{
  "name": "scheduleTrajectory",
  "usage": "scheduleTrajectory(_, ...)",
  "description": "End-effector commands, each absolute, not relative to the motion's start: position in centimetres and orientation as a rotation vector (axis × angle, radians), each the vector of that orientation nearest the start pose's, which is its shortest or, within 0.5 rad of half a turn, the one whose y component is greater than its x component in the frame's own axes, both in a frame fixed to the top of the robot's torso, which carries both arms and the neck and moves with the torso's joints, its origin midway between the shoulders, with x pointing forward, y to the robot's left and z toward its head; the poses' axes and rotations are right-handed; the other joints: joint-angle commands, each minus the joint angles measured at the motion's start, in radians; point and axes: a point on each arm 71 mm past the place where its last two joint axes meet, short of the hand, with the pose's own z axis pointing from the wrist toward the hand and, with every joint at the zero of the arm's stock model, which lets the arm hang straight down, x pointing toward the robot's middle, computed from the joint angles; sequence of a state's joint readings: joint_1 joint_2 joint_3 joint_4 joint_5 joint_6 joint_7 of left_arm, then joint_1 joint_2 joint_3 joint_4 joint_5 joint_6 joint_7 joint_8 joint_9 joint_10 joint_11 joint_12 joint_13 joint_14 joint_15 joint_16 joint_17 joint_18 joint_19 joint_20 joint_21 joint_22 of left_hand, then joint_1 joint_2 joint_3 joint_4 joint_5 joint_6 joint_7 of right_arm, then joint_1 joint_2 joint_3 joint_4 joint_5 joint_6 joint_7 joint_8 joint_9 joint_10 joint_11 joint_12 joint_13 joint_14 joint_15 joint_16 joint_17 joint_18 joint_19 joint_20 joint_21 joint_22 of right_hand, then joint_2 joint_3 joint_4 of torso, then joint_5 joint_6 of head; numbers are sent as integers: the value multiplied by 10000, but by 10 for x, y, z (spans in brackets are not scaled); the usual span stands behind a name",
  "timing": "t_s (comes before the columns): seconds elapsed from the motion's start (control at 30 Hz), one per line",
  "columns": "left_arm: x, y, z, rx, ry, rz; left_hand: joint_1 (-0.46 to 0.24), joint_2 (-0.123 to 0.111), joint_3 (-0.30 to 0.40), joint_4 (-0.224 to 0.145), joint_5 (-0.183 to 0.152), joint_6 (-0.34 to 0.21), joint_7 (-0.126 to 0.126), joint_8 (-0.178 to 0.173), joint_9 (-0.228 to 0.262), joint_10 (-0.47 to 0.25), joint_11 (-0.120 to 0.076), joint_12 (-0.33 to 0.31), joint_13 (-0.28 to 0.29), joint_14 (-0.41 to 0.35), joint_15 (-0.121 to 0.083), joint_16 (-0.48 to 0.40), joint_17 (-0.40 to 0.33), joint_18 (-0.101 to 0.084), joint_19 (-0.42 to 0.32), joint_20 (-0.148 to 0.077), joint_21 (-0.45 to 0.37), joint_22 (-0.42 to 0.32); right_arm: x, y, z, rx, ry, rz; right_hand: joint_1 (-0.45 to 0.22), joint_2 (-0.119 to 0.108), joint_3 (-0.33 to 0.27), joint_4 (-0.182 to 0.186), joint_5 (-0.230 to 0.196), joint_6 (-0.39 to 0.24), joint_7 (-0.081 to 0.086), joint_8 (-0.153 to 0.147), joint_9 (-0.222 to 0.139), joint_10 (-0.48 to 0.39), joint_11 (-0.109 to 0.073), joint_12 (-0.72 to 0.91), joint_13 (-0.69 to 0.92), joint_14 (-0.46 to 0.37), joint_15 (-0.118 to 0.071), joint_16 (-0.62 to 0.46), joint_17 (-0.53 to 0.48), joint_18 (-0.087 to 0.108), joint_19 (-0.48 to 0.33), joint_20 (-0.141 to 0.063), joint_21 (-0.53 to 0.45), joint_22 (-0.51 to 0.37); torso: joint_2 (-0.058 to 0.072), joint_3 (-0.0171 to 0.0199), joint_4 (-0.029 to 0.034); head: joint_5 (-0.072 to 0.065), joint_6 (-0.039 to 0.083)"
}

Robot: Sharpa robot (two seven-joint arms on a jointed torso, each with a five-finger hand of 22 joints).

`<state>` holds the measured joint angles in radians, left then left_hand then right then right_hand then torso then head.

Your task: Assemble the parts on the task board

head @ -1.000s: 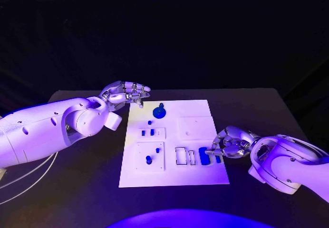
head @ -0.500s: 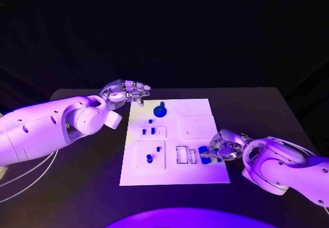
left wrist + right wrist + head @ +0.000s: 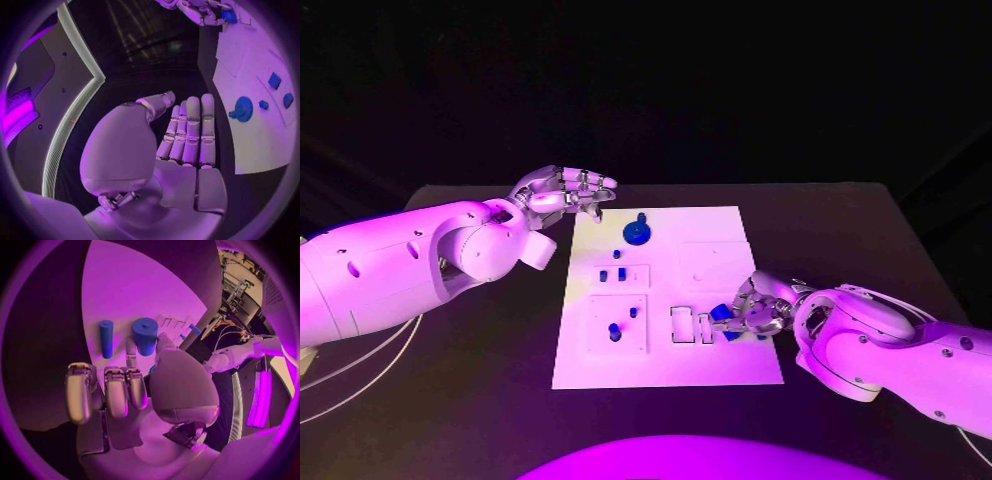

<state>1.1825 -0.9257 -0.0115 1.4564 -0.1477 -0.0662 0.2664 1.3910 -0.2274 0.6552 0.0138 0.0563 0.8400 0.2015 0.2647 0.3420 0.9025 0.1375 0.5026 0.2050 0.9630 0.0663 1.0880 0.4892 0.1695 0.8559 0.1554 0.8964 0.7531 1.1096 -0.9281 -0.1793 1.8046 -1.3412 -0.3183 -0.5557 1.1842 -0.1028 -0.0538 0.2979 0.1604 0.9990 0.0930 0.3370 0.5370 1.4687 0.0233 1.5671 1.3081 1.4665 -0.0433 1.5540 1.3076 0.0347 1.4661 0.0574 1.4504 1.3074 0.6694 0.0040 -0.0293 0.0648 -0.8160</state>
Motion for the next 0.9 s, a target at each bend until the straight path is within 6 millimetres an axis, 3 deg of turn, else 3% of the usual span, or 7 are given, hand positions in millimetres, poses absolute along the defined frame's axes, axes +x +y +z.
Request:
scheduleTrajectory(0.03,492,254,-185,-10067,16341,-15533,-27,54,-45,11,4,-50,38,-46,-14,-58,24,58,-11,-69,8,-55,-16,143,-16,50,-57,-12,385,-188,-274,623,21331,3620,-18,-58,-56,-40,-42,-93,-16,-43,-133,1021,-74,37,2627,951,-85,36,2167,-140,831,-64,31,2339,3,4,14,-17,-6)
scheduleTrajectory(0.2,492,255,-185,-10076,16361,-15523,-39,52,-50,19,4,-55,40,-49,-16,-65,26,57,-13,-71,11,-56,-17,143,-17,52,-64,-16,384,-188,-276,505,21366,3390,566,29,124,-61,206,-92,-41,68,-84,1021,-98,37,2627,951,-104,38,2176,-142,829,-80,43,2353,-5,-13,0,-20,-24)
scheduleTrajectory(0.5,492,256,-185,-10088,16366,-15502,-39,52,-50,19,4,-55,40,-49,-16,-65,26,57,-13,-71,11,-56,-17,143,-17,52,-64,-16,380,-189,-274,1060,21304,3671,1028,61,299,-70,1229,-15,-86,193,-74,1021,-137,37,2627,958,-134,48,2214,-155,841,-103,116,2377,-3,-3,1,-9,-21)
scheduleTrajectory(0.67,492,256,-185,-10095,16359,-15485,-39,52,-50,19,4,-55,40,-49,-16,-65,26,57,-13,-71,11,-56,-17,143,-17,52,-64,-16,379,-188,-261,1862,20792,4398,1114,180,424,-67,1612,172,-182,321,-58,1021,-217,37,2627,962,-194,53,2234,-177,867,-143,251,2409,-6,-5,-5,-15,2)
scheduleTrajectory(0.9,492,256,-185,-10103,16353,-15467,-48,55,-51,29,6,-60,42,-53,-18,-76,29,57,-18,-77,14,-58,-19,143,-19,56,-78,-24,382,-185,-239,2493,20285,5189,1017,288,486,-49,1701,347,-265,436,-39,1021,-292,37,2627,962,-256,52,2233,-195,887,-192,352,2433,-7,-9,2,-54,36)
